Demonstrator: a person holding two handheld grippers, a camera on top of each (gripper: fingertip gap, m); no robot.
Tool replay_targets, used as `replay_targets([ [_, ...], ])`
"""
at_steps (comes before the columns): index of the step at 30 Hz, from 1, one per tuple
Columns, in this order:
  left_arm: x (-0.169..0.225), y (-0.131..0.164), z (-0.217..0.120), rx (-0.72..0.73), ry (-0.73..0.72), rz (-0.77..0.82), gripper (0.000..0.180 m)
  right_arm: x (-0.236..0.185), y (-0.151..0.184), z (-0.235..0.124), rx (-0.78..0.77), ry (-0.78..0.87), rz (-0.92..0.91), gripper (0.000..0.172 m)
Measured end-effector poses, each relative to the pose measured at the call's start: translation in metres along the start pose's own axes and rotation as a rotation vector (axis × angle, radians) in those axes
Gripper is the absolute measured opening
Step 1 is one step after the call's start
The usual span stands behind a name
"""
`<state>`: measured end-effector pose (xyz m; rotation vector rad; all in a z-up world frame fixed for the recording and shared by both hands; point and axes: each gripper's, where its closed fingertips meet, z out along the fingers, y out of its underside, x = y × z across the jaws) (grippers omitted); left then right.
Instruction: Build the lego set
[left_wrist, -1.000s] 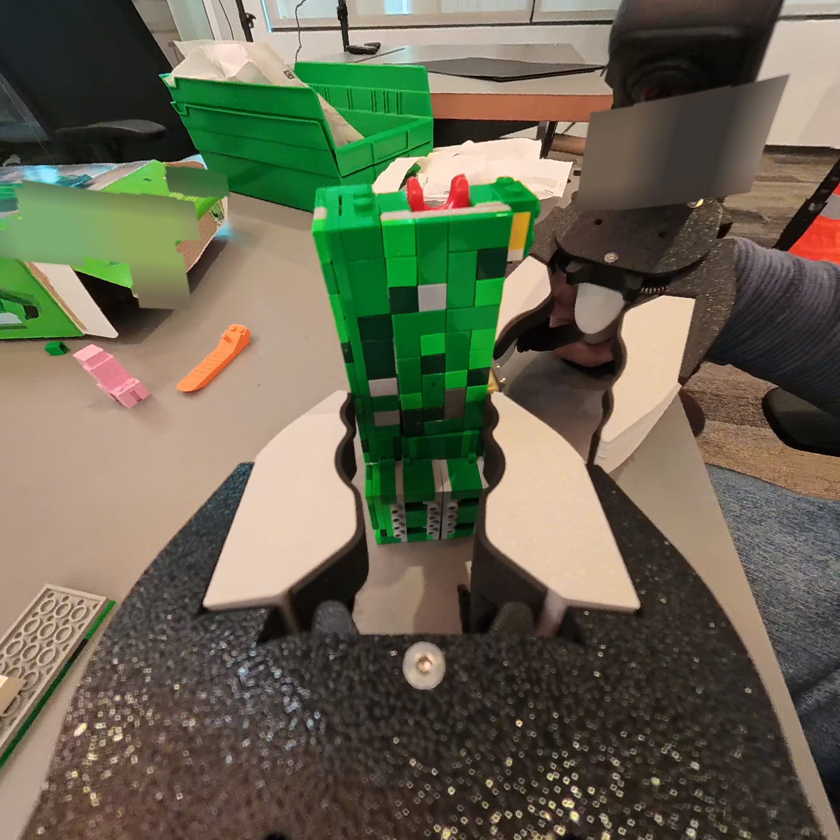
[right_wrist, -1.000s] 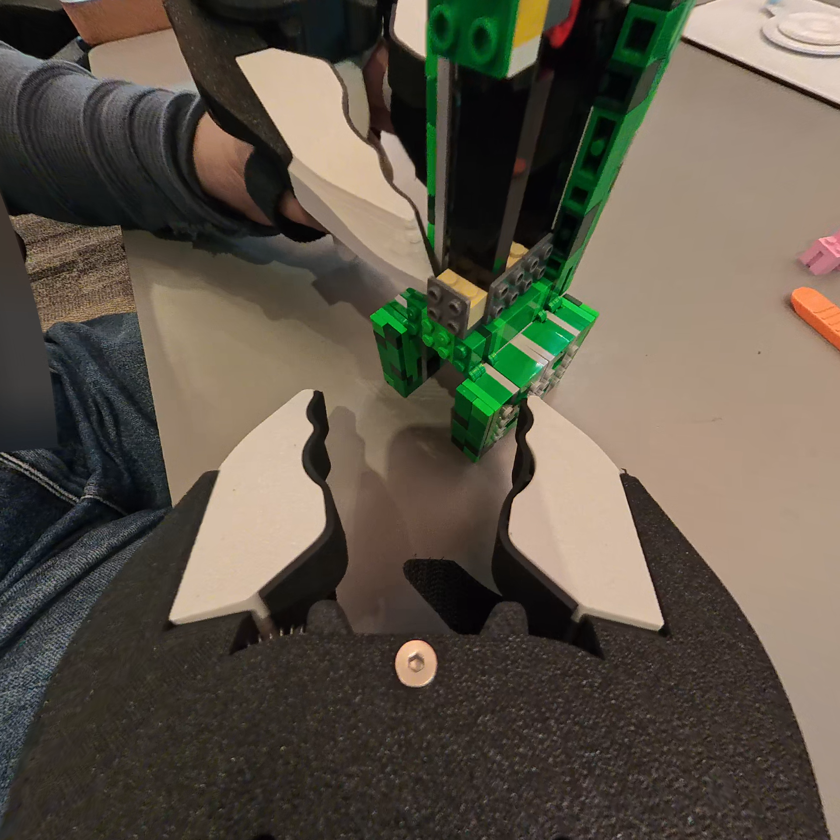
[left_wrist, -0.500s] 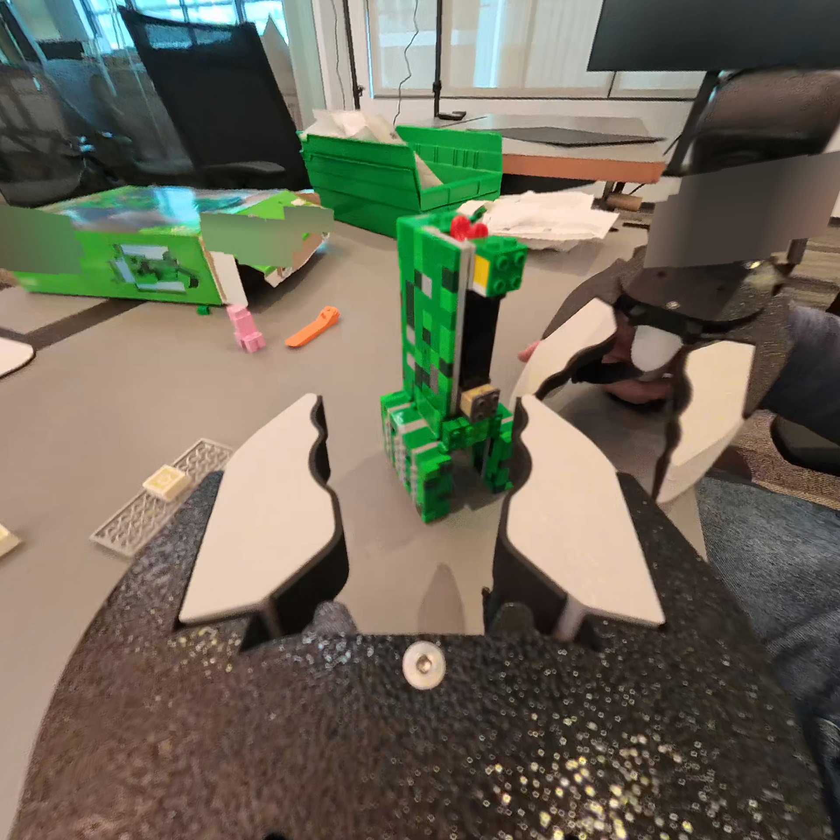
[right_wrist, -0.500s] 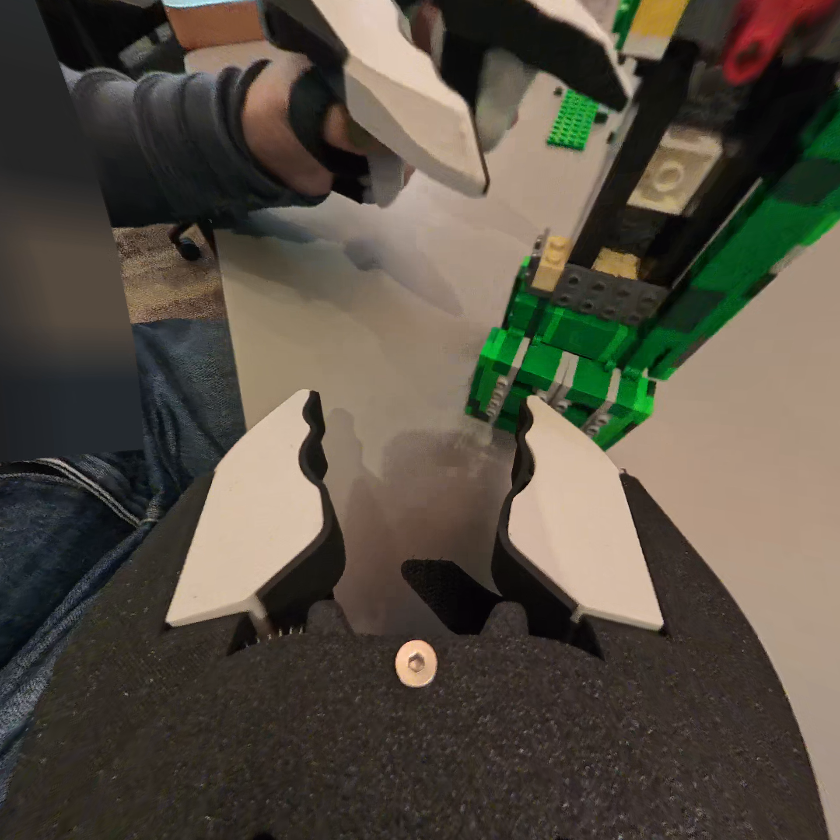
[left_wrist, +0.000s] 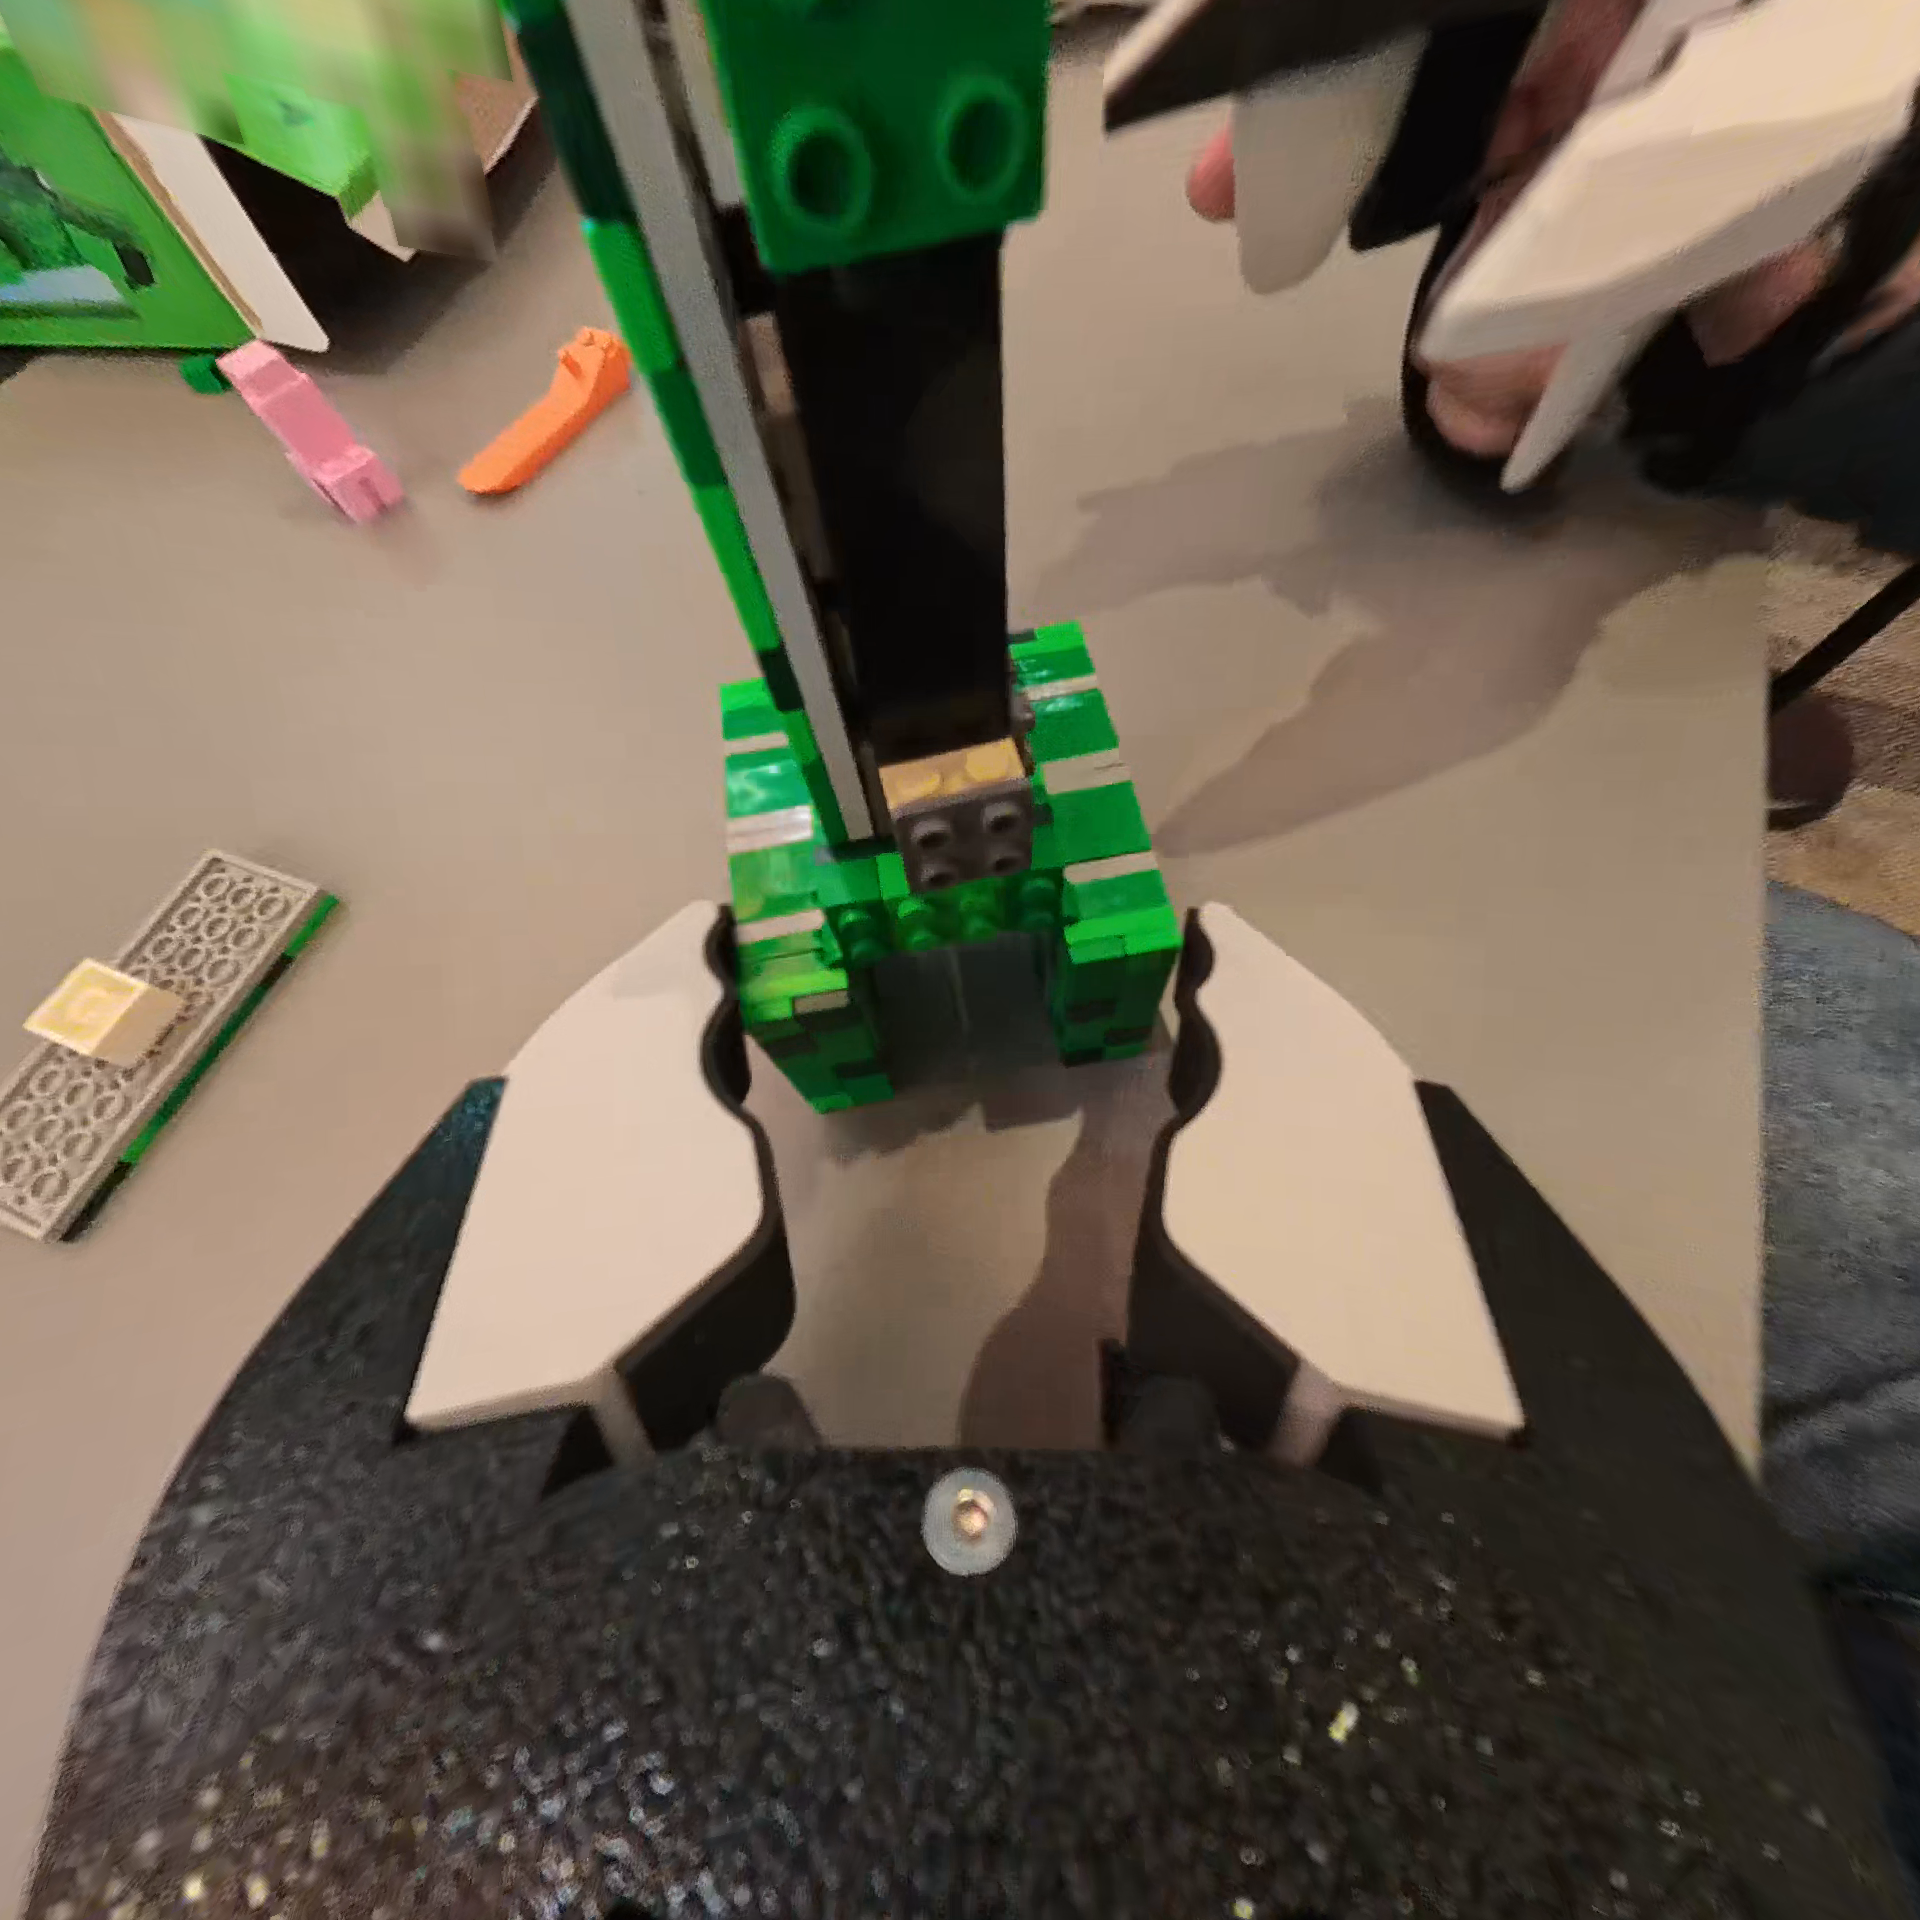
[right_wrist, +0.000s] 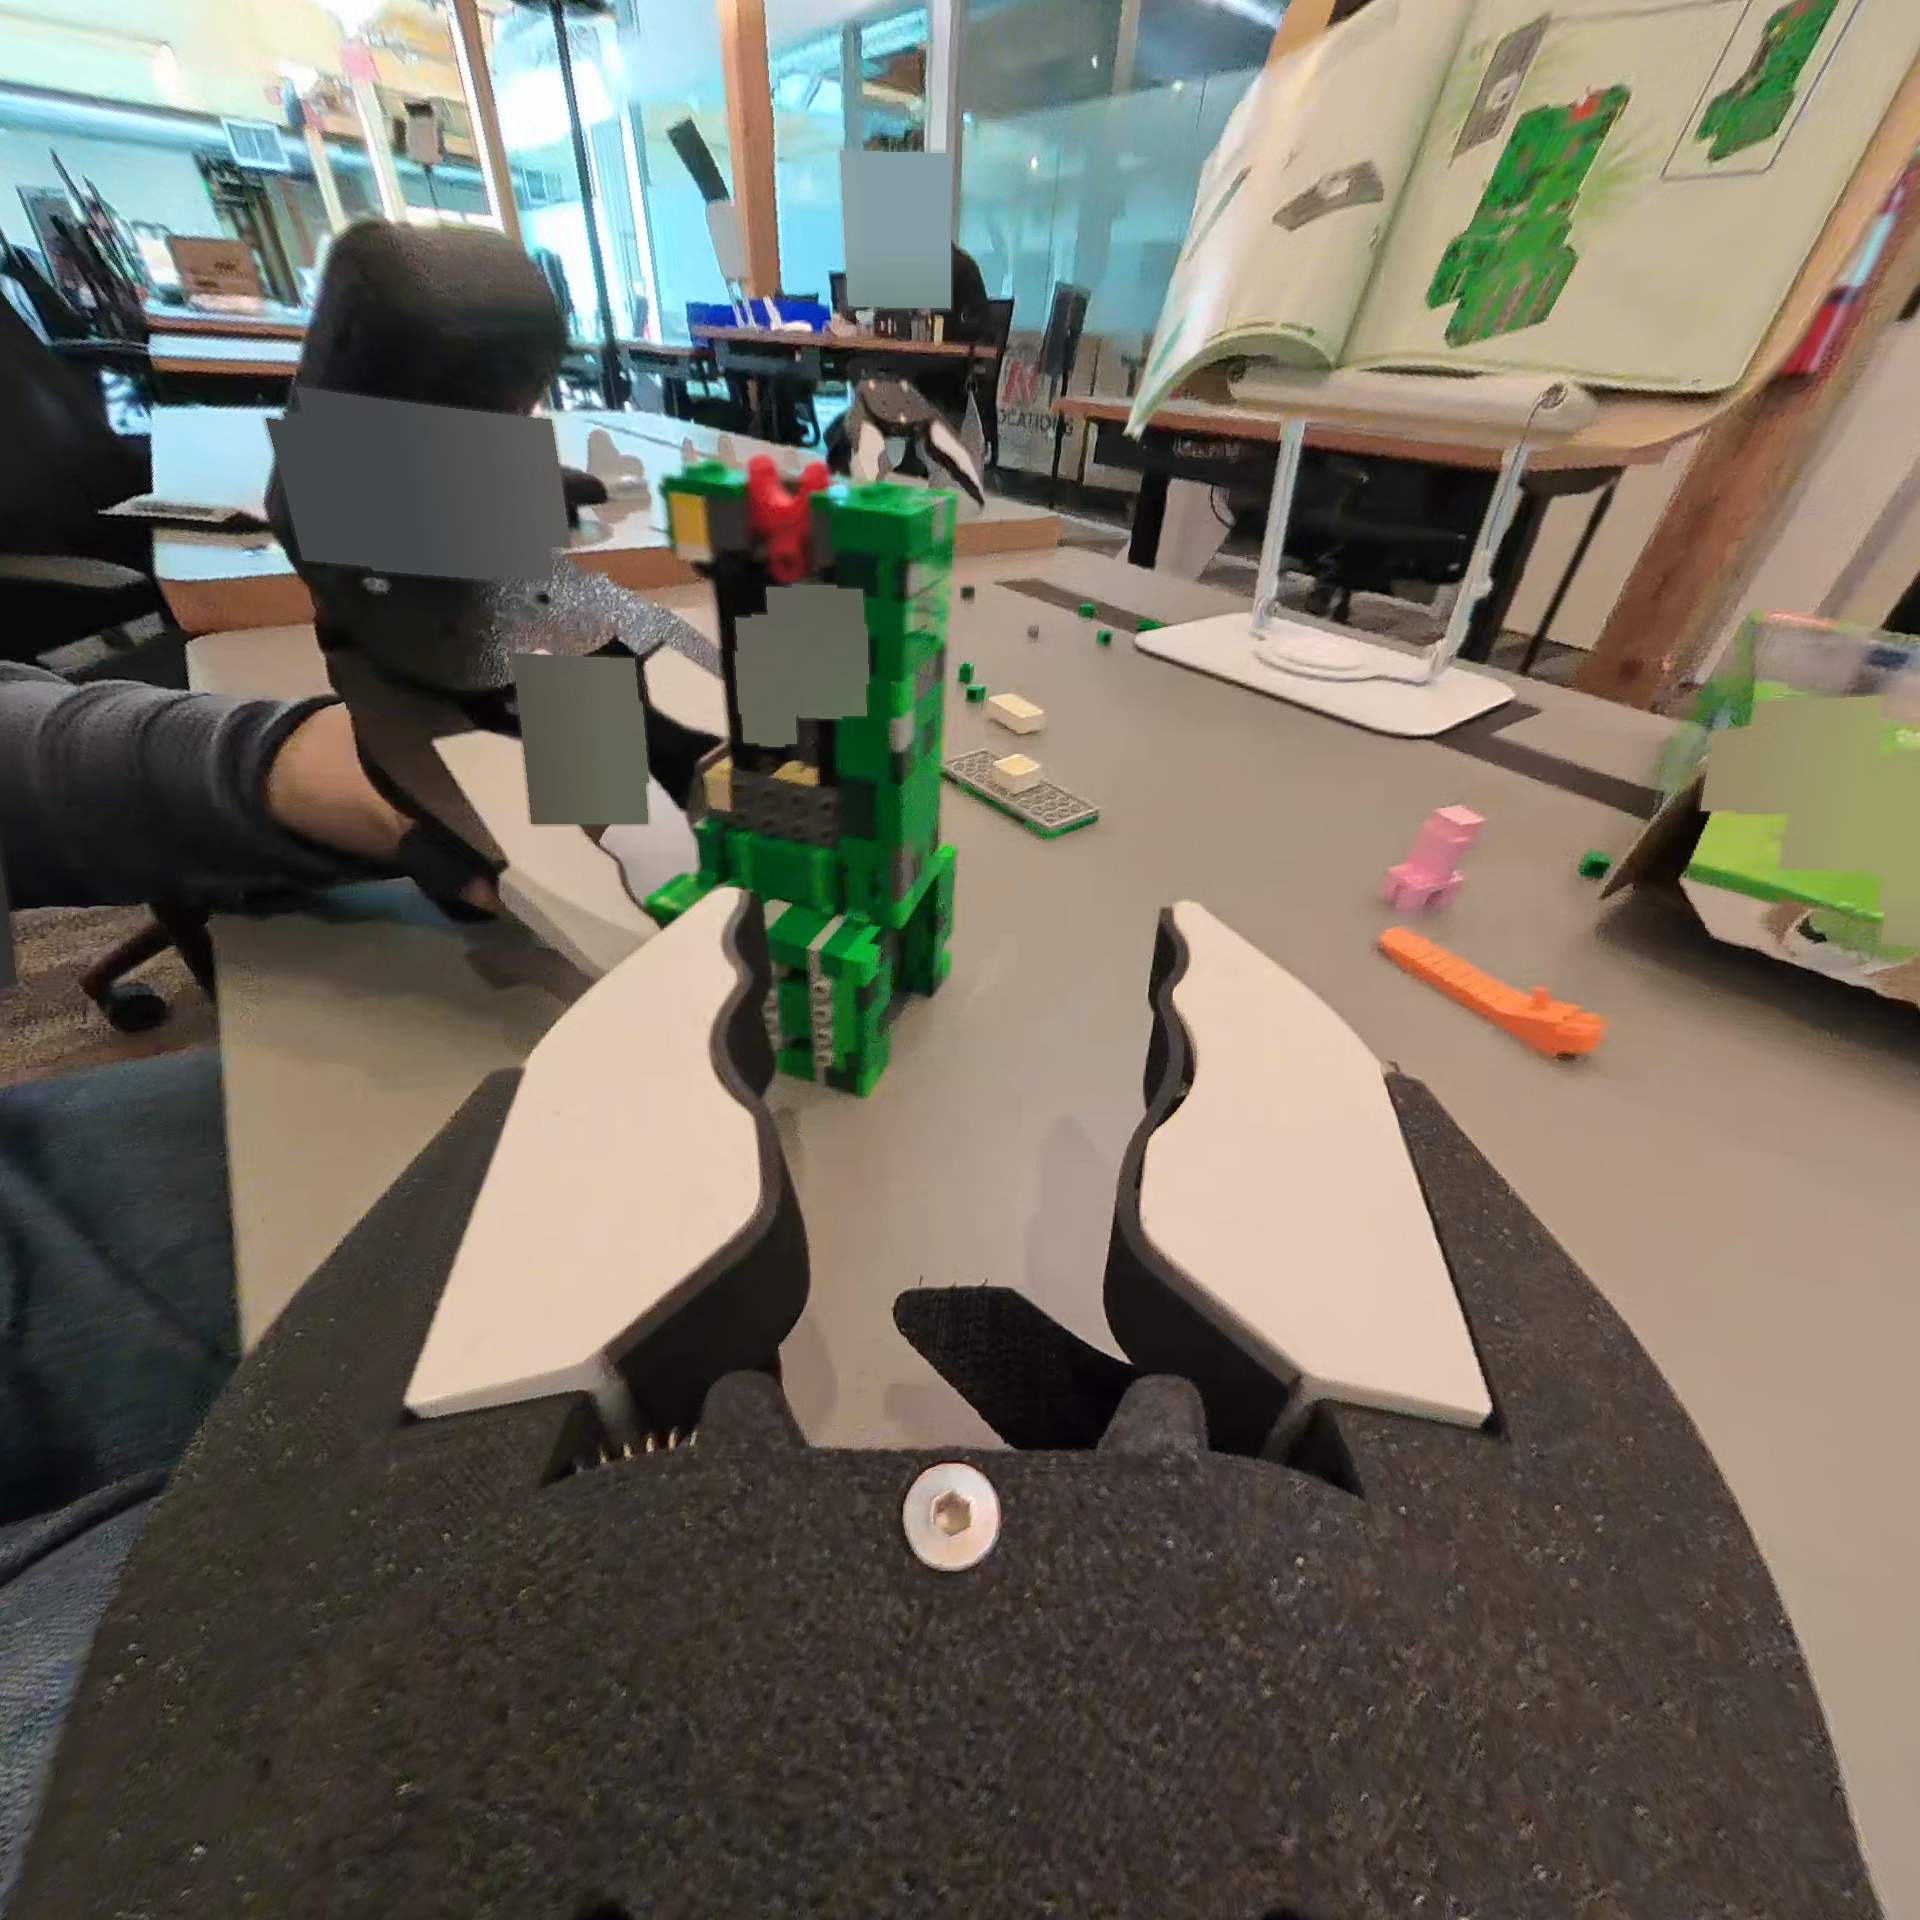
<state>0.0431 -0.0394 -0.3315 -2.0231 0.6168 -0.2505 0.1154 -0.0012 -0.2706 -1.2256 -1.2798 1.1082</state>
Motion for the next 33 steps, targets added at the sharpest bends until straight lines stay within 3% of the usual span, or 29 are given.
replay_targets([
  [7,-0.005,-0.004,0.010,0.002,0.124,0.066,0.079,0.041,-0.001,0.010,0.045,-0.042,0.004,0.068],
  [21,-0.023,-0.033,0.063,0.029,0.478,0.280,0.078,0.133,-0.004,-0.006,0.128,0.217,-0.236,0.062],
  [33,-0.035,-0.057,0.106,0.046,0.642,0.388,0.078,0.171,-0.005,-0.016,0.184,0.270,-0.184,0.060],
])
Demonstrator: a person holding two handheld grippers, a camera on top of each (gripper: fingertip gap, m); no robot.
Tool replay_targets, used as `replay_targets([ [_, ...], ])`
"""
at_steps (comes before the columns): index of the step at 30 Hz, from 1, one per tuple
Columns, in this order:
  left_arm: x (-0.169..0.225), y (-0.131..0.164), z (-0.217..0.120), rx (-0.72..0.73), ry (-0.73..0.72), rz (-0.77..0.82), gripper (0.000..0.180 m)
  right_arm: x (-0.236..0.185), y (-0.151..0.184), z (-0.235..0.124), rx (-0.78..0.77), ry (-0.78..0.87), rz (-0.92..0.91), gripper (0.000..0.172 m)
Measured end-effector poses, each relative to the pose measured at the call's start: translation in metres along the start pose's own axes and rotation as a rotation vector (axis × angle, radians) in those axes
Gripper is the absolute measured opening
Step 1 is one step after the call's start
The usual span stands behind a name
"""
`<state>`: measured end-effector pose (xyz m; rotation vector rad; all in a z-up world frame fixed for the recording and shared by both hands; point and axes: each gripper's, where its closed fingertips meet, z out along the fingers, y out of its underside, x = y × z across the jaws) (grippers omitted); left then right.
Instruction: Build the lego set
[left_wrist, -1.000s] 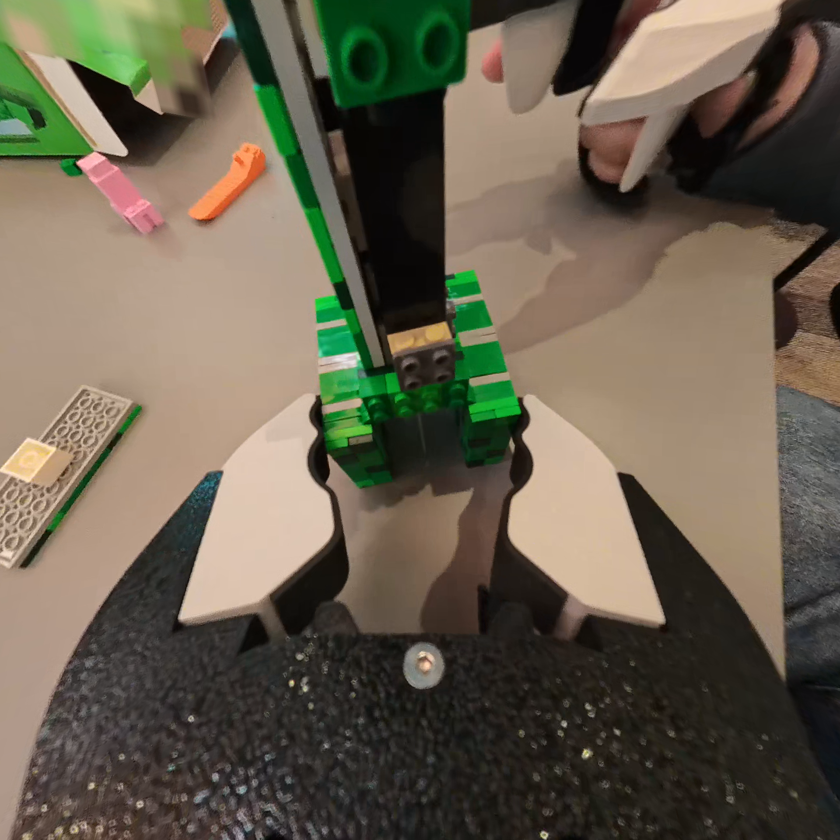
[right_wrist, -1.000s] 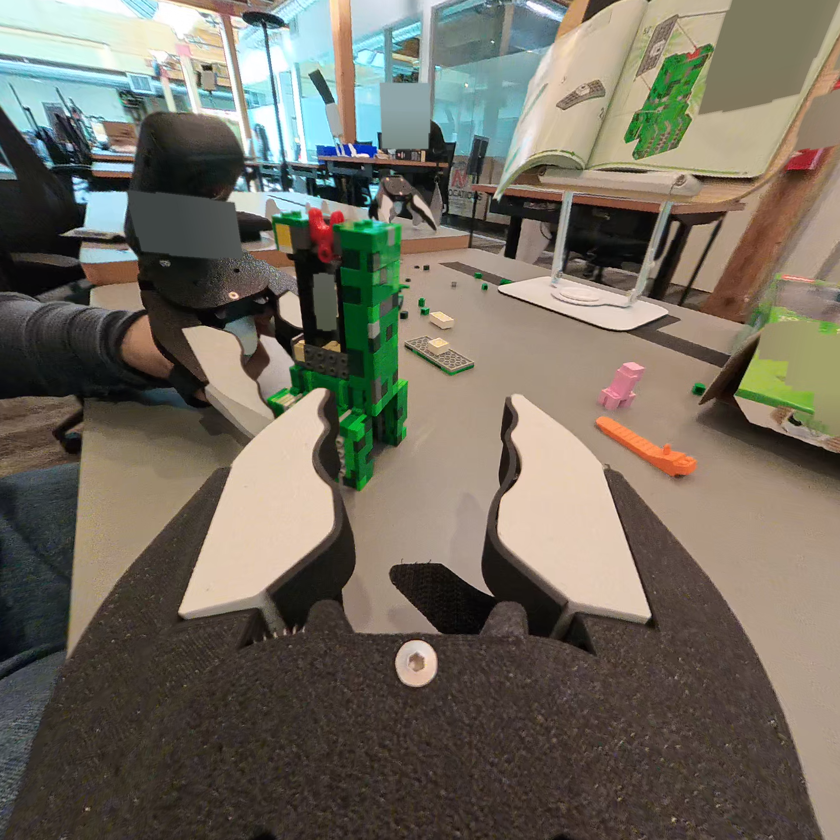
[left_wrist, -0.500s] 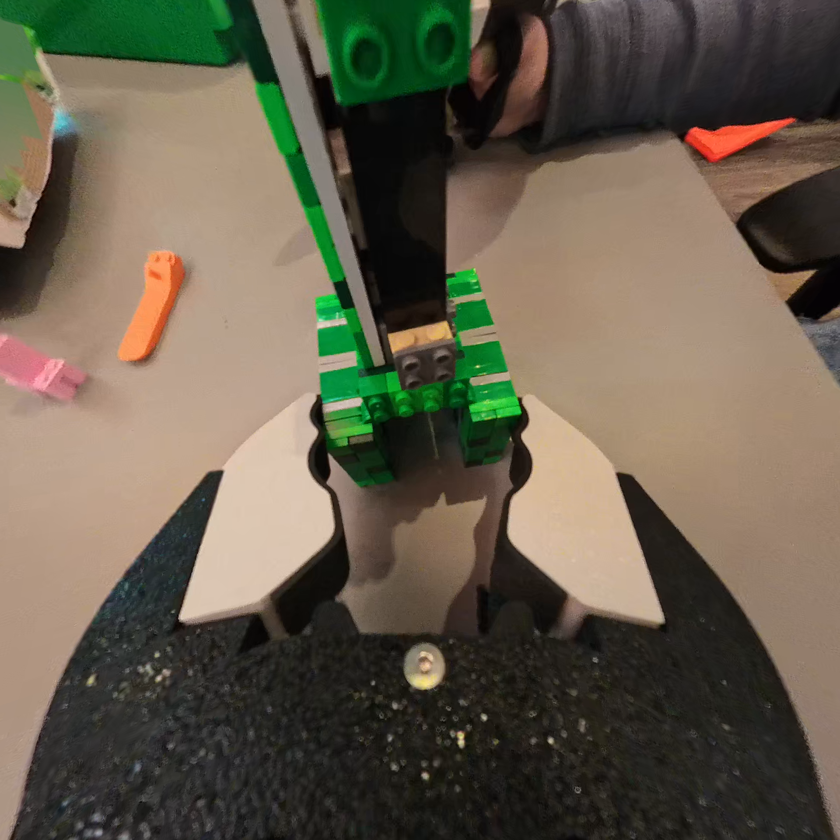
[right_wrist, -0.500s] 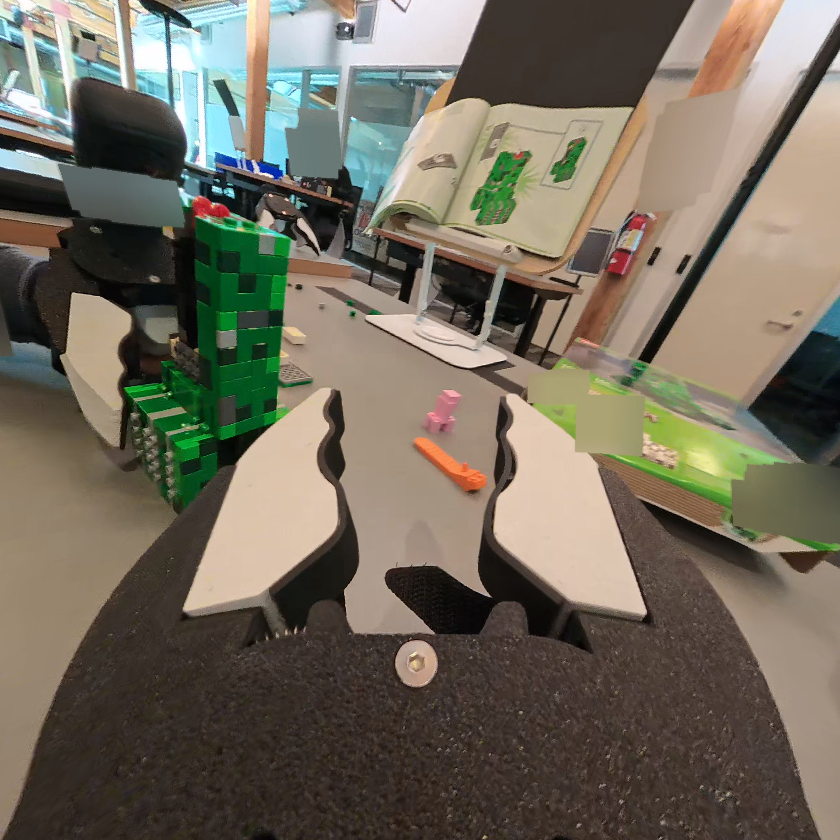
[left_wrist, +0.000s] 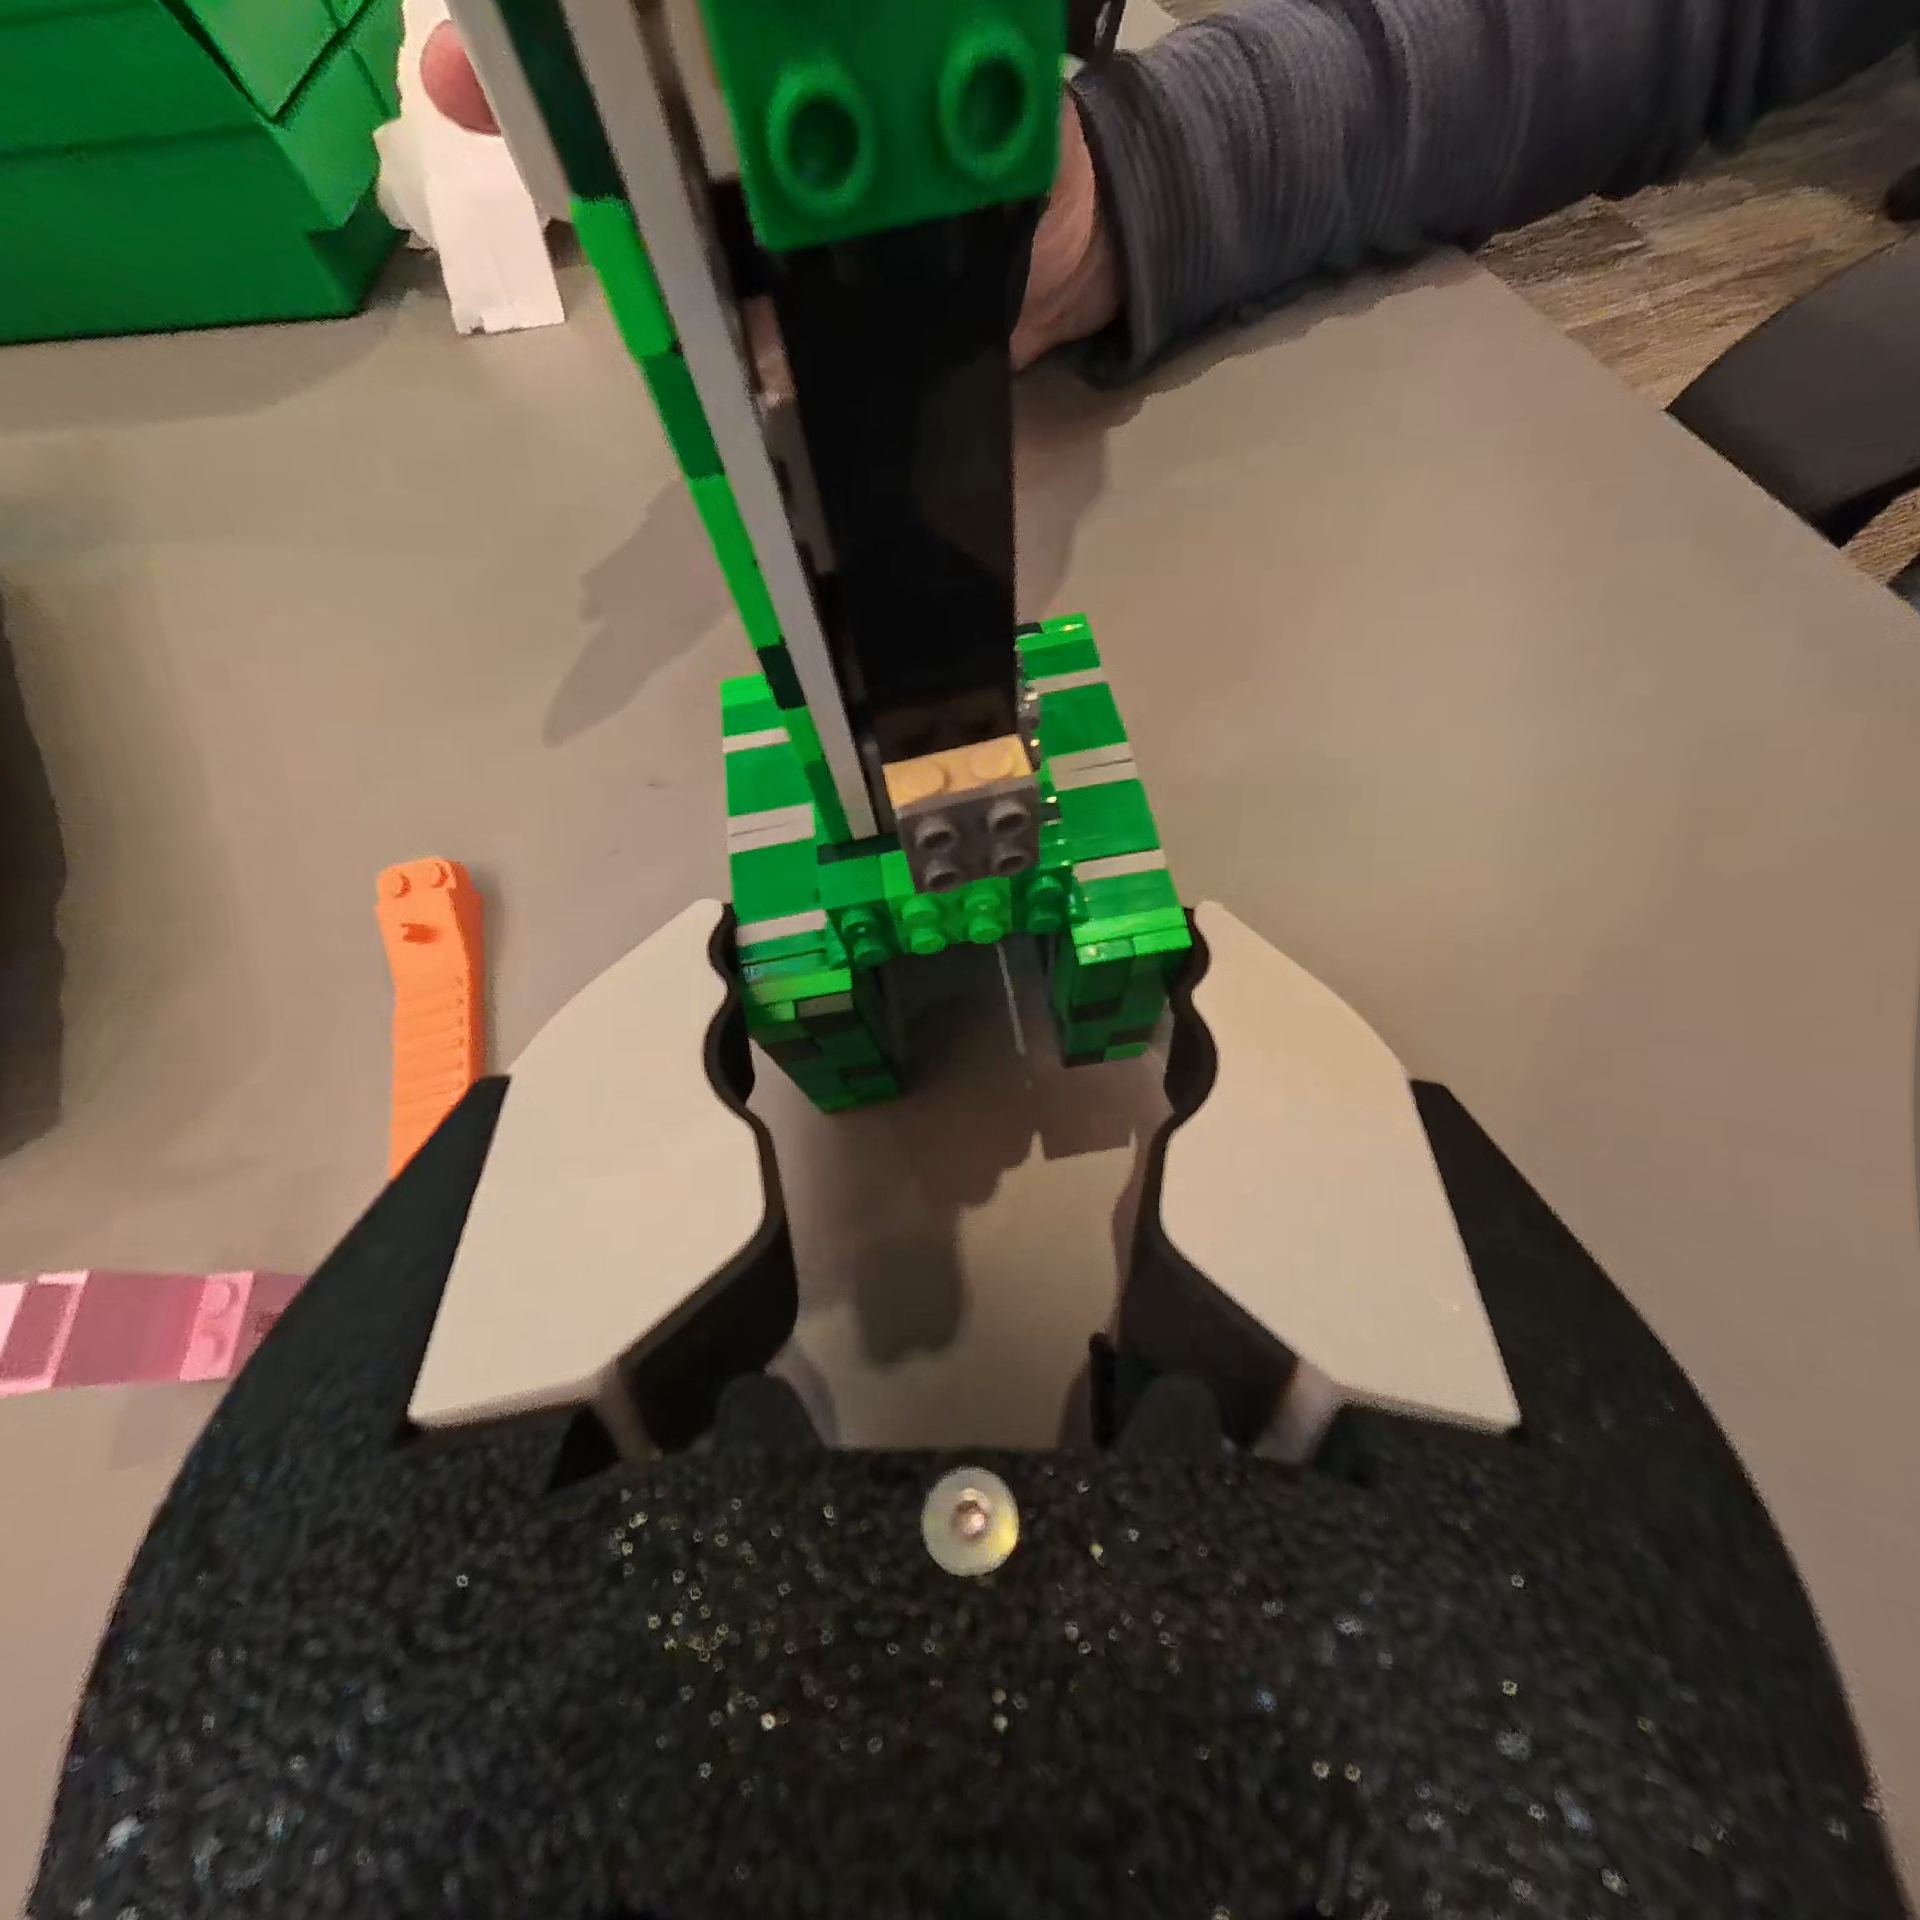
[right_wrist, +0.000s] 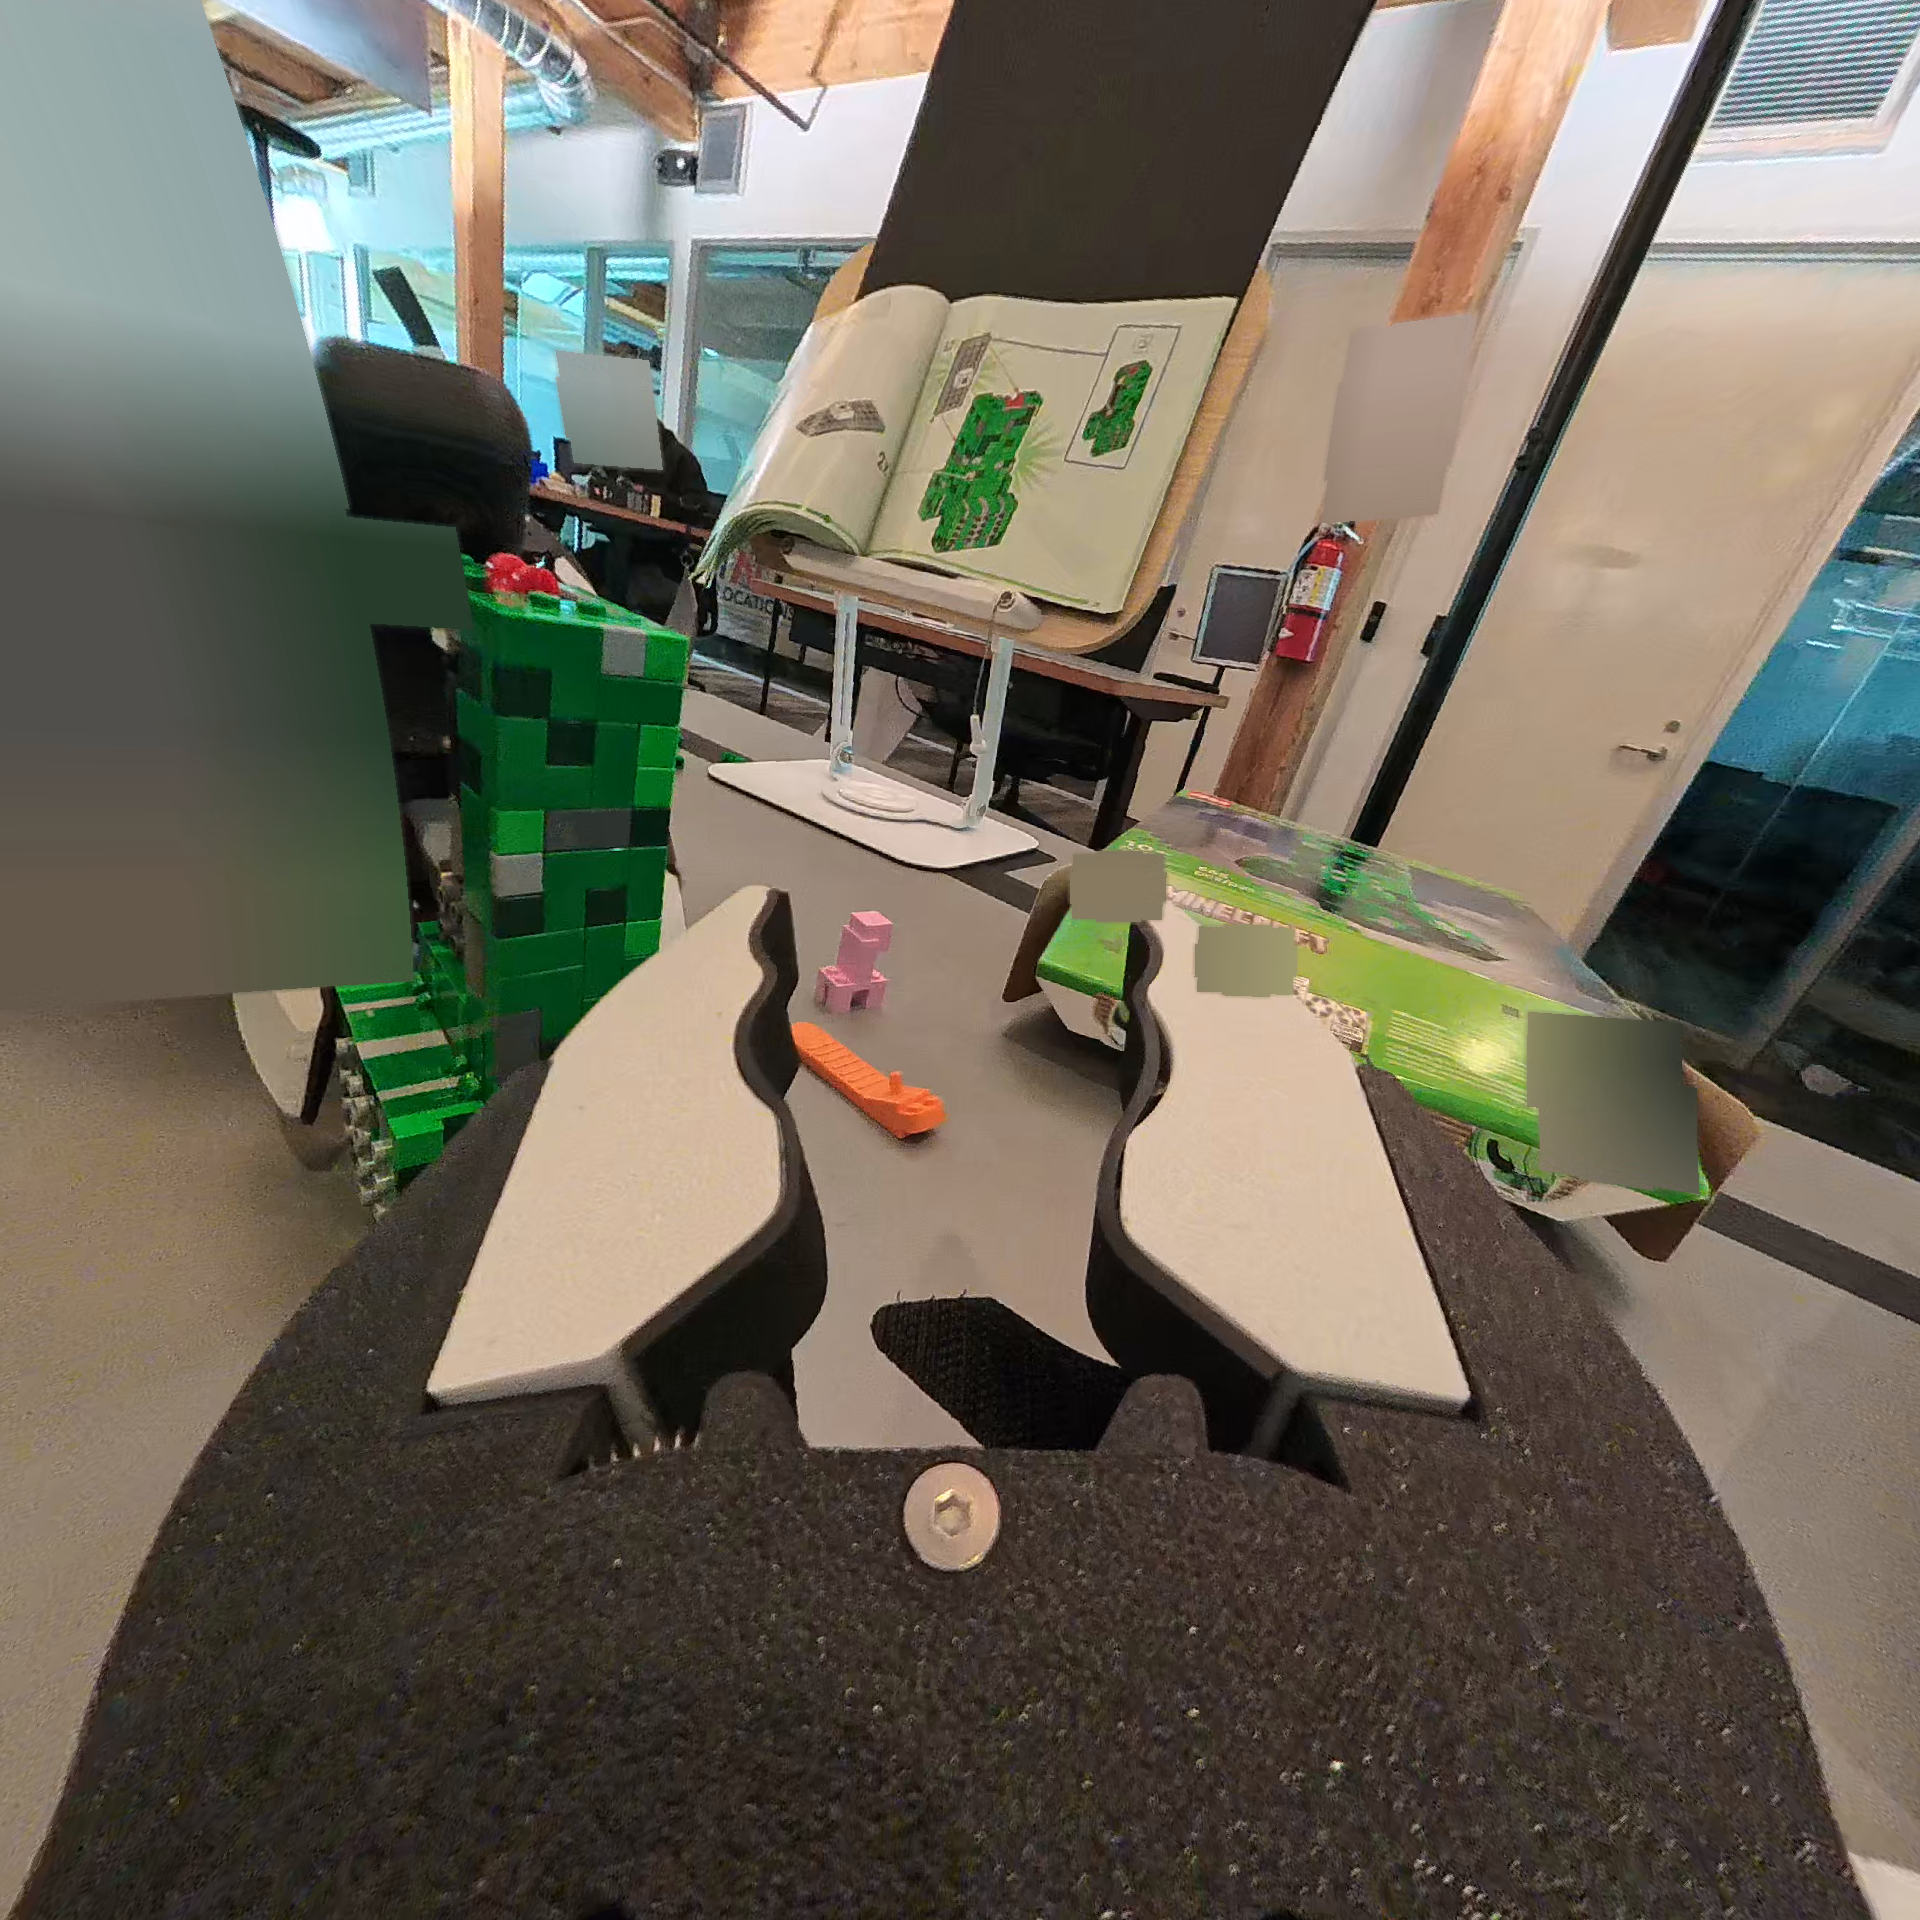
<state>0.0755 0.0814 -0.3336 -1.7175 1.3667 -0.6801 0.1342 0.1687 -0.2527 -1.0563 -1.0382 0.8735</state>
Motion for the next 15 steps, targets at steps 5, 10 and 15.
replay_targets([
  [5,-0.002,0.001,0.000,0.000,-0.012,0.019,0.083,-0.001,-0.001,-0.001,-0.010,0.010,-0.007,0.060],
  [10,-0.005,0.003,-0.002,-0.015,-0.051,0.022,0.095,-0.002,0.002,-0.002,-0.034,0.034,-0.041,0.060],
  [15,-0.006,-0.006,-0.020,0.090,-0.153,-0.022,0.106,0.002,0.001,-0.007,-0.054,0.116,-0.064,0.058],
])
